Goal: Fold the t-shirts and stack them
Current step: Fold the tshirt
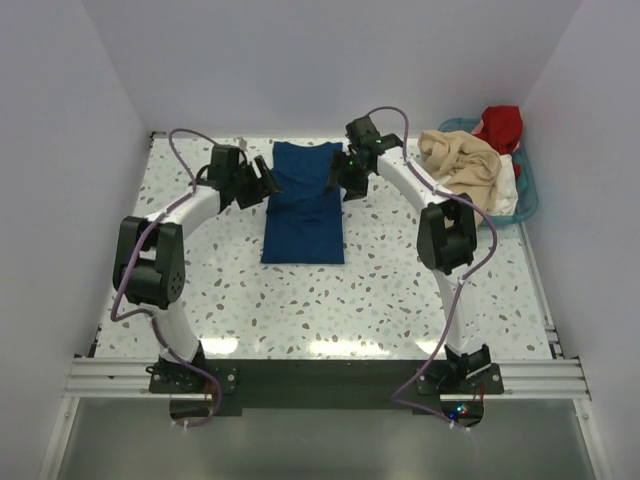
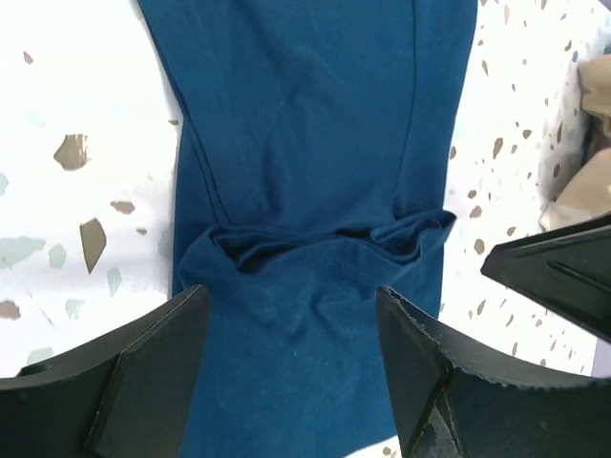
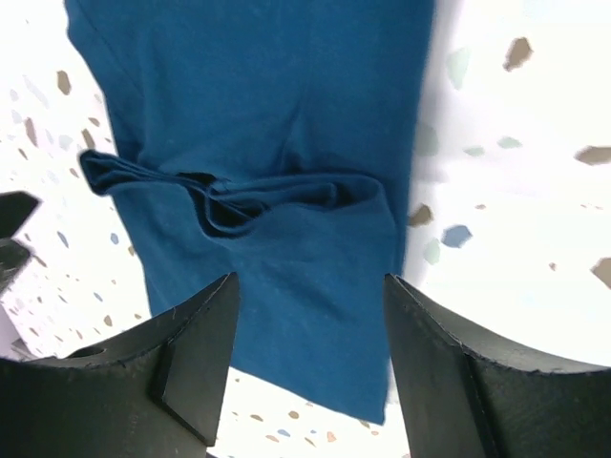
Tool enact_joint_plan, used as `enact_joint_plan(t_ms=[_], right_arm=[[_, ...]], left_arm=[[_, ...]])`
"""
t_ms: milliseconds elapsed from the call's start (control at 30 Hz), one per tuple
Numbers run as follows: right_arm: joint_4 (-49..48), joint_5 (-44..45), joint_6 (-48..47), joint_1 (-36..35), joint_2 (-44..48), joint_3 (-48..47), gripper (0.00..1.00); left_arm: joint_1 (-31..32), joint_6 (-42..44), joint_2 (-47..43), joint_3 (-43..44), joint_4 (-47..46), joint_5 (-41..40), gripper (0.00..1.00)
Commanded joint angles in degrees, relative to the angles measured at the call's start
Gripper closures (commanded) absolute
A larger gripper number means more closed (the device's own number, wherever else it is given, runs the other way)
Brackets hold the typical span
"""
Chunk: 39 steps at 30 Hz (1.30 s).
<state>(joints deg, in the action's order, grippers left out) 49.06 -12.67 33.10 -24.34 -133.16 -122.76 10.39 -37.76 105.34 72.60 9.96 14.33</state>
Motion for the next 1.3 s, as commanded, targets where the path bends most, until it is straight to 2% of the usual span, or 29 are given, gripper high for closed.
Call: enact_joint_plan(t_ms=[0,333,533,767,1267], right_arm=[[0.1,0.7,-2.9,0.4,7.5,2.8,0.35],[-9.1,-4.3,-1.7,0.2,20.8,31.6,0.37],[-14.2,-7.0,0.5,-1.4,23.2,42.1,0.42],[-15.6,-7.5,0.9,-2.6,22.5,44.8,0.45],[-15.4,-6.7,1.6,-5.7,19.7,45.7,0.55]], left_arm=[[-0.4,2.3,-6.2,-3.4,-3.2,0.1,0.25],[-0.4,3.1,-15.2,-18.2,-4.1,0.0,0.28],[-0.3,2.8,-19.1,-25.5,-4.0,-0.1,0.29],[-0.3,2.2,-21.6,-30.8,-4.2,0.4,0.34],[-0.2,2.1,-23.3,-34.6,-4.1,-0.1,0.36]])
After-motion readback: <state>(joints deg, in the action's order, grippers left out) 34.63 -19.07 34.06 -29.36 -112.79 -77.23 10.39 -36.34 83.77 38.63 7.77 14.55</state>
